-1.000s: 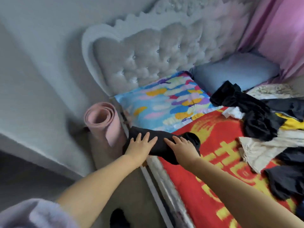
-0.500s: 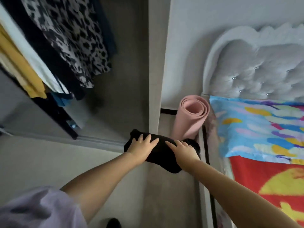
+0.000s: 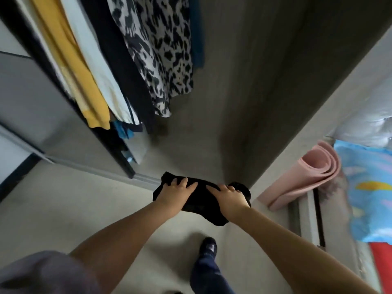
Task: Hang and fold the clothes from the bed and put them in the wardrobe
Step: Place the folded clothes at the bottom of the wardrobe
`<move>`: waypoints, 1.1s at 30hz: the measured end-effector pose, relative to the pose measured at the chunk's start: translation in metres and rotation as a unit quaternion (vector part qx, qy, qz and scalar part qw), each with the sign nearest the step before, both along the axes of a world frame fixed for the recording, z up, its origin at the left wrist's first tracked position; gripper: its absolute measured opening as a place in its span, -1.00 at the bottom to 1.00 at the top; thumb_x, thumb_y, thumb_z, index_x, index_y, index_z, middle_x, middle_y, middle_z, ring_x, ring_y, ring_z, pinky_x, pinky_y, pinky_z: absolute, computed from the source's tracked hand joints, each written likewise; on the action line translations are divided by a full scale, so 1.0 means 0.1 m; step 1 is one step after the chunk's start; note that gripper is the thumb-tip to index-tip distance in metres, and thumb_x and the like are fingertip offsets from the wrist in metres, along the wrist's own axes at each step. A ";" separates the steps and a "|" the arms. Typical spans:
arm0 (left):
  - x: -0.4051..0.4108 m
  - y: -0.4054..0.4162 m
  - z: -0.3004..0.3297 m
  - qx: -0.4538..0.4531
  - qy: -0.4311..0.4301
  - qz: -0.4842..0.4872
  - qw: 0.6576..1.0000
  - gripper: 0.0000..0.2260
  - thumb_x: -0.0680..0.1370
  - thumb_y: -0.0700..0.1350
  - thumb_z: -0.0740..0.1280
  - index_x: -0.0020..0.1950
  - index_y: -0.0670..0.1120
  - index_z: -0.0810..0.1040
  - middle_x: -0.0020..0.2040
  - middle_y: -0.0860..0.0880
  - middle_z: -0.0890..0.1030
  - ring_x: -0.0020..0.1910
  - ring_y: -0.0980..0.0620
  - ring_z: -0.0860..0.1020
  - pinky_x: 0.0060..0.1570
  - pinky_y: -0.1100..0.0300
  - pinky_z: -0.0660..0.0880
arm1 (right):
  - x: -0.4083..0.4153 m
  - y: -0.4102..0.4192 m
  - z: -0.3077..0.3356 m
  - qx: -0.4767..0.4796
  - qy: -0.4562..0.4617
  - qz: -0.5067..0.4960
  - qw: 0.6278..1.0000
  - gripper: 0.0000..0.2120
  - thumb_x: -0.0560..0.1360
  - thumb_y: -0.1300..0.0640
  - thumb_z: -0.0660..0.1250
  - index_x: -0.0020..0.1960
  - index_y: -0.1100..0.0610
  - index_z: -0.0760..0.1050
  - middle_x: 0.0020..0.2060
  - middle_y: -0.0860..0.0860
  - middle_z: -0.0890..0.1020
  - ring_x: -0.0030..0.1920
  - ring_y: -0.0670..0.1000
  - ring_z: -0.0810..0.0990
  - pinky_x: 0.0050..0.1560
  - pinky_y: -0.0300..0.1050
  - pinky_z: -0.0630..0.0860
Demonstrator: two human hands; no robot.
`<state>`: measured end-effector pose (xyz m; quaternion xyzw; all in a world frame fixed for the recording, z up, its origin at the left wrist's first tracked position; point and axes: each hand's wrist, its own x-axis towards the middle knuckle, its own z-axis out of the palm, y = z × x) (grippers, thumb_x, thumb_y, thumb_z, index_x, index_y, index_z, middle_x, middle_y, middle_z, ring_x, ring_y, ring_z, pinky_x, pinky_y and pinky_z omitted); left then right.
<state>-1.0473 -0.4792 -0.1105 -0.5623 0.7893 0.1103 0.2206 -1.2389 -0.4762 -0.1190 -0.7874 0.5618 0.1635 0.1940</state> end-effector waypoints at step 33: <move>-1.18 -4.40 -5.22 -0.083 0.124 -0.098 0.984 -0.28 0.57 -0.27 0.16 0.56 0.09 -0.19 0.57 -0.14 -0.12 0.51 -0.33 -0.08 0.38 -0.29 0.16 | -1.09 -3.94 -4.91 -0.130 0.091 -0.168 0.973 -0.30 0.59 0.26 0.10 0.55 -0.21 -0.13 0.54 0.10 0.09 0.52 0.27 0.01 0.41 0.42 -0.03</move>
